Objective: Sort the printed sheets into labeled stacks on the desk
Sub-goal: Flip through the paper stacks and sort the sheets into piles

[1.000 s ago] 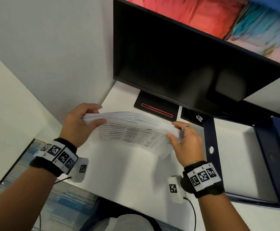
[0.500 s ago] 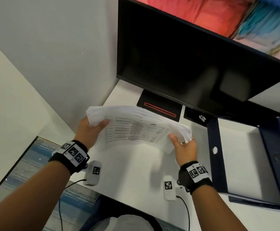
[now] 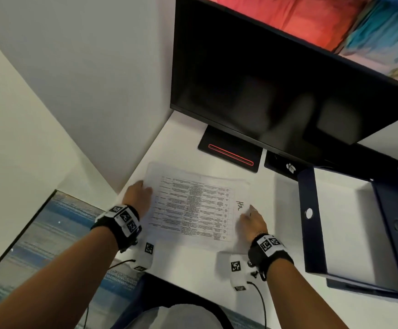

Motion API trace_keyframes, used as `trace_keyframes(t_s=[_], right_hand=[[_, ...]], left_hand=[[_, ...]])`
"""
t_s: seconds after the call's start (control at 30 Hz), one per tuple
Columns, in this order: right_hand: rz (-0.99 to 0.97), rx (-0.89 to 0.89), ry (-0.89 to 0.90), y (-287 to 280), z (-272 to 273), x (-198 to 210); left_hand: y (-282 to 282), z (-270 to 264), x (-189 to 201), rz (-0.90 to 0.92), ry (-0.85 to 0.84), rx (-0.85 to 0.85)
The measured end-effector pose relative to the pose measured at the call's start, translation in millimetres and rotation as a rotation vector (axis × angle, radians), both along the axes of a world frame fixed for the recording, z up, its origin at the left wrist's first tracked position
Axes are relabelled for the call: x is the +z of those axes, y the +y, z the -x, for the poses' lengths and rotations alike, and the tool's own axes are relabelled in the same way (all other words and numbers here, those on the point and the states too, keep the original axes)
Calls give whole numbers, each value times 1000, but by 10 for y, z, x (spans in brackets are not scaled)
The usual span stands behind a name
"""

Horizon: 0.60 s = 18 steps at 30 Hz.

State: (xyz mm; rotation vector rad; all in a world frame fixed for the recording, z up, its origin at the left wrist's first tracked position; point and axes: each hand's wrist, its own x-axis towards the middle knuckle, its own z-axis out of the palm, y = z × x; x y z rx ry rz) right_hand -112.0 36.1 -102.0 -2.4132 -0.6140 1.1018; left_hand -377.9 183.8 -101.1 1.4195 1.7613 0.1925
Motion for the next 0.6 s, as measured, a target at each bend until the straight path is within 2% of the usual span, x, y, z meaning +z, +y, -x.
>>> trace_keyframes(t_s=[0.1, 0.23, 0.33, 0.4, 0.53, 0.6], right_hand=[[3, -71, 44, -25, 2, 2], [13, 18, -46, -10, -63, -82], [-15, -23, -8, 49, -70, -69], [-127, -83, 10, 117, -86, 56], [-496, -169, -60, 227, -75, 550], [-633, -215, -51, 222, -46, 730]], left_hand=[[-73, 44, -64, 54, 3, -20], [-94, 148, -67, 118, -6, 28], [-149, 92, 34, 113, 7, -2], [-136, 60, 164, 12, -72, -1], [-138, 7, 527, -316, -327, 61], [-137, 19, 632, -442, -376, 76]])
